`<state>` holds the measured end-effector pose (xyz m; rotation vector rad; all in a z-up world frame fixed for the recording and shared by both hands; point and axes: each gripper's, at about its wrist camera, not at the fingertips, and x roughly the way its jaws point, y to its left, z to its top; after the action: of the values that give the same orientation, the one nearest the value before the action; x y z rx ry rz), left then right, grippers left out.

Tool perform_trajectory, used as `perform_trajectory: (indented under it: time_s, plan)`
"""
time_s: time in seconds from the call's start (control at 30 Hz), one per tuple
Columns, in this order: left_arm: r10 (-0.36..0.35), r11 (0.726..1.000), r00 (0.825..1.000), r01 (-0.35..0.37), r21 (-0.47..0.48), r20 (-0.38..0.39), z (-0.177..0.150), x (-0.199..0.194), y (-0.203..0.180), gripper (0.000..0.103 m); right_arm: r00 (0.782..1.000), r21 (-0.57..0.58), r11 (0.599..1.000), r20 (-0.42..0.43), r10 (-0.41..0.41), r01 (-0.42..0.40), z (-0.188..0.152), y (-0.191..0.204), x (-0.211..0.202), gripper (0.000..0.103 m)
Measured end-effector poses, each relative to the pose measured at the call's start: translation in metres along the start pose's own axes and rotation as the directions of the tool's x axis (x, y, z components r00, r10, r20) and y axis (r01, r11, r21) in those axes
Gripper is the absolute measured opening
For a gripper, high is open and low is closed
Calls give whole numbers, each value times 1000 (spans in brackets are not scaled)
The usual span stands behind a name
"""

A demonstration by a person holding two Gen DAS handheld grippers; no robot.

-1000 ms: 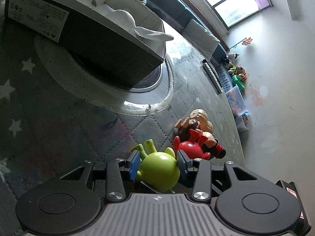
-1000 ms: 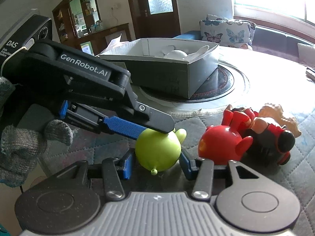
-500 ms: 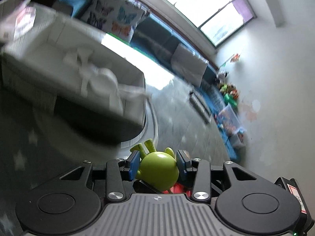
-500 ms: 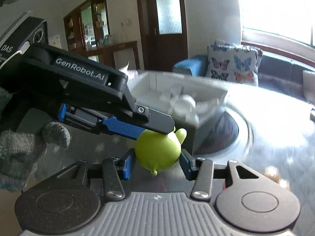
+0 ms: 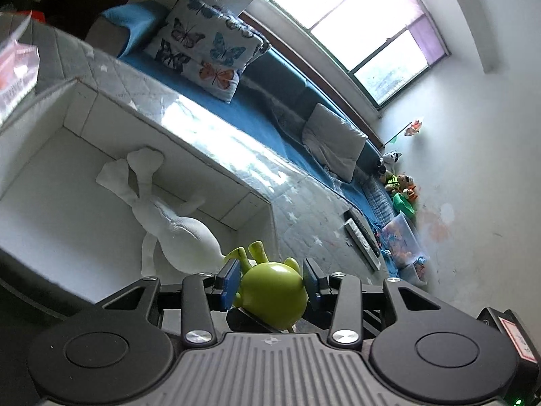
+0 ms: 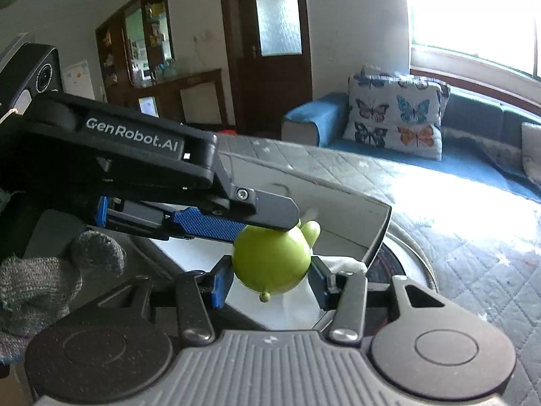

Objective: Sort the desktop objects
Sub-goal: 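Carry the green alien toy into the box and open the left gripper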

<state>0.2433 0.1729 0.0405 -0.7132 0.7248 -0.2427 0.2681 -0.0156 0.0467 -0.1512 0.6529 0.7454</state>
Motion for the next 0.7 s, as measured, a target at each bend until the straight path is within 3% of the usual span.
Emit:
perform_trajectory:
  time_s: [0.37, 0.7]
  plan:
    - [-19, 998, 999, 17, -65, -32, -4, 26, 29, 44, 997, -27, 999, -74, -26, 24, -5, -8, 32, 49]
    - [23, 999, 999, -22, 27, -33, -14, 26, 17, 44, 996, -41, 998, -70, -47, 44, -9, -2, 25, 50]
